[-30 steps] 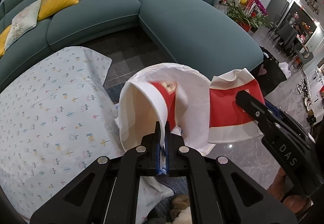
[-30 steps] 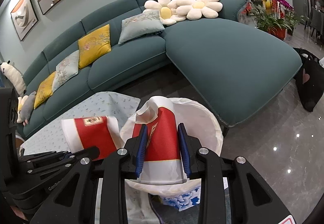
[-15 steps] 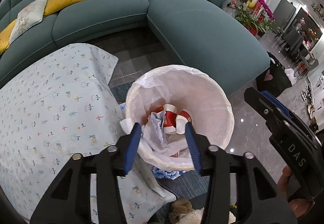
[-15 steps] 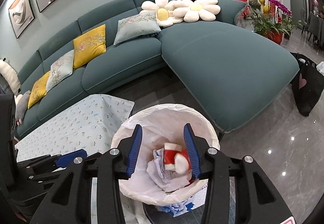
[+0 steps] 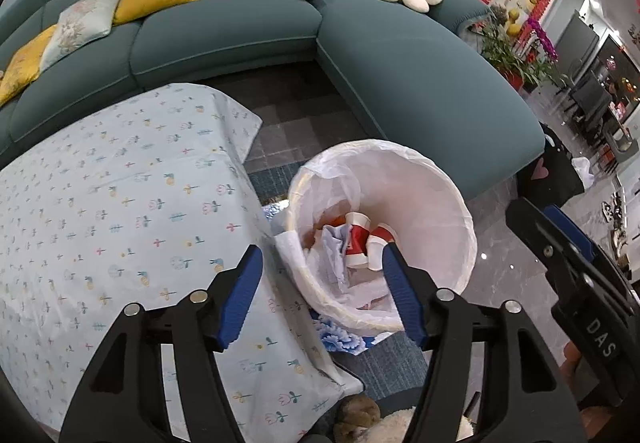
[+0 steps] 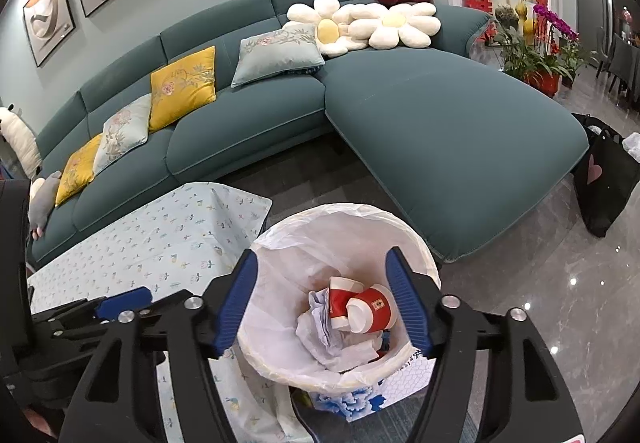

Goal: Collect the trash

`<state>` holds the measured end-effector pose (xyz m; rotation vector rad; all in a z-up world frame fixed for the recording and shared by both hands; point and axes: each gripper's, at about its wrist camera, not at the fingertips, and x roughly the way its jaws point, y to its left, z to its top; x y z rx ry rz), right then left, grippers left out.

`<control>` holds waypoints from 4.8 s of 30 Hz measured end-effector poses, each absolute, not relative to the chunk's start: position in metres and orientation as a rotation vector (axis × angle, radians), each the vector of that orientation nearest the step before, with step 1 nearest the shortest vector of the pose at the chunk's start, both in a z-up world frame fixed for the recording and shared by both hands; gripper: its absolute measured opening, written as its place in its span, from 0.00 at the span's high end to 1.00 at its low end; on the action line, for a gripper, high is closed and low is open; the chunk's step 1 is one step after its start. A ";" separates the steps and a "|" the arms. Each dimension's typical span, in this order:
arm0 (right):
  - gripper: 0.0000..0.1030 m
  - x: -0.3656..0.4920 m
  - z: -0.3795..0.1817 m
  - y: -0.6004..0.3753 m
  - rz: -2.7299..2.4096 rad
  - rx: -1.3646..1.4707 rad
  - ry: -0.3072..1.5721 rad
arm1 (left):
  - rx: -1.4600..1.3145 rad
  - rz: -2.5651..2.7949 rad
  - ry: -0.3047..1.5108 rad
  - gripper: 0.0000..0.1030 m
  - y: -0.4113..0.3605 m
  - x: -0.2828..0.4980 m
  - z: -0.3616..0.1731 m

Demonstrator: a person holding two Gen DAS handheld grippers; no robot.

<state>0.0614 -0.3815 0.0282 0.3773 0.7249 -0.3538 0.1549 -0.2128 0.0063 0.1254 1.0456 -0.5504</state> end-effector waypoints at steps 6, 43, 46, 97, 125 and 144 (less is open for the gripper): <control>0.29 0.049 0.032 -0.372 -0.366 0.367 0.726 | 0.126 -0.515 1.015 0.33 -0.196 0.144 0.011; 0.07 0.010 0.011 -0.329 -0.385 0.282 0.777 | 0.185 -0.385 0.981 0.15 -0.150 0.095 -0.009; 0.07 0.008 0.010 -0.327 -0.392 0.273 0.774 | 0.180 -0.378 0.980 0.14 -0.147 0.094 -0.010; 0.07 -0.003 -0.014 -0.324 -0.420 0.272 0.779 | 0.238 -0.343 0.921 0.13 -0.152 0.085 -0.015; 0.07 -0.004 -0.014 -0.324 -0.420 0.270 0.778 | 0.238 -0.331 0.918 0.13 -0.154 0.082 -0.015; 0.07 -0.003 -0.013 -0.324 -0.420 0.269 0.779 | 0.255 -0.333 0.902 0.13 -0.158 0.080 -0.014</control>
